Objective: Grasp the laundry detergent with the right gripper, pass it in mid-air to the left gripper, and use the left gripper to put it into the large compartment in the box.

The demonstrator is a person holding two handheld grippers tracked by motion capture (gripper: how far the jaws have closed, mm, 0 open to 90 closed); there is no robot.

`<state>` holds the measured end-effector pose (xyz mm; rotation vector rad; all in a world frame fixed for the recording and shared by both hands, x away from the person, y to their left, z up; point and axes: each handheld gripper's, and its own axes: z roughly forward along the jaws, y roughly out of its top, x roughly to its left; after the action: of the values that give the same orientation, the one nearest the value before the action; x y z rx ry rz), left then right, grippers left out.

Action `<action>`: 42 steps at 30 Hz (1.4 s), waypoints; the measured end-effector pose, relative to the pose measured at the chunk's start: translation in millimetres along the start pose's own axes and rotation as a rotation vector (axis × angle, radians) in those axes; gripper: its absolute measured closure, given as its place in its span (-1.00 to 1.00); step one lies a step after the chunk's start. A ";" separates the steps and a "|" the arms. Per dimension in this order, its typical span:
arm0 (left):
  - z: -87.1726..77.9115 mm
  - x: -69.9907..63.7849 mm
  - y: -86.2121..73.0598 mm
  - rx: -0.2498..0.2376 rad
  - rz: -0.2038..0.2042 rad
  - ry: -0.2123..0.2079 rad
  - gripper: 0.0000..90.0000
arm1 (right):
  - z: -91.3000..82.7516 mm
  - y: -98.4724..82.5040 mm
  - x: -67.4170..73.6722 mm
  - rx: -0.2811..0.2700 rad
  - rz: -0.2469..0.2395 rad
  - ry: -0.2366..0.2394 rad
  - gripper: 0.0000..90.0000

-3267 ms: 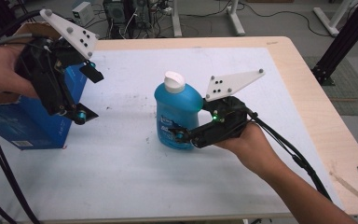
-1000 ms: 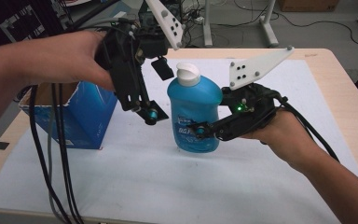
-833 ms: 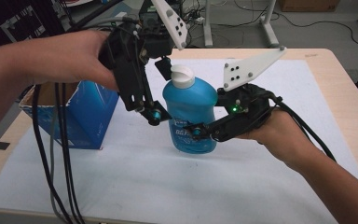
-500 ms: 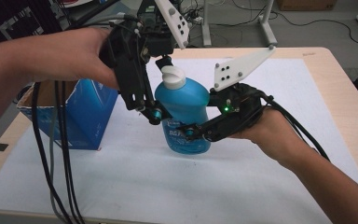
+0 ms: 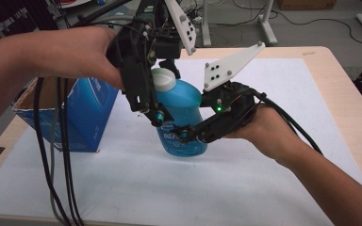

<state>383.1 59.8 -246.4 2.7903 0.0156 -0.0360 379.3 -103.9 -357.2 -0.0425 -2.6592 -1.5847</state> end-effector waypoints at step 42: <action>10.8 0.6 3.5 0.048 0.073 -0.062 -0.22 | 1.9 -0.8 0.8 0.003 0.000 0.015 0.01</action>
<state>383.5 52.9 -255.4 2.8334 -0.1032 -0.1058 378.5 -102.6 -358.8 -0.0295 -2.6500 -1.5751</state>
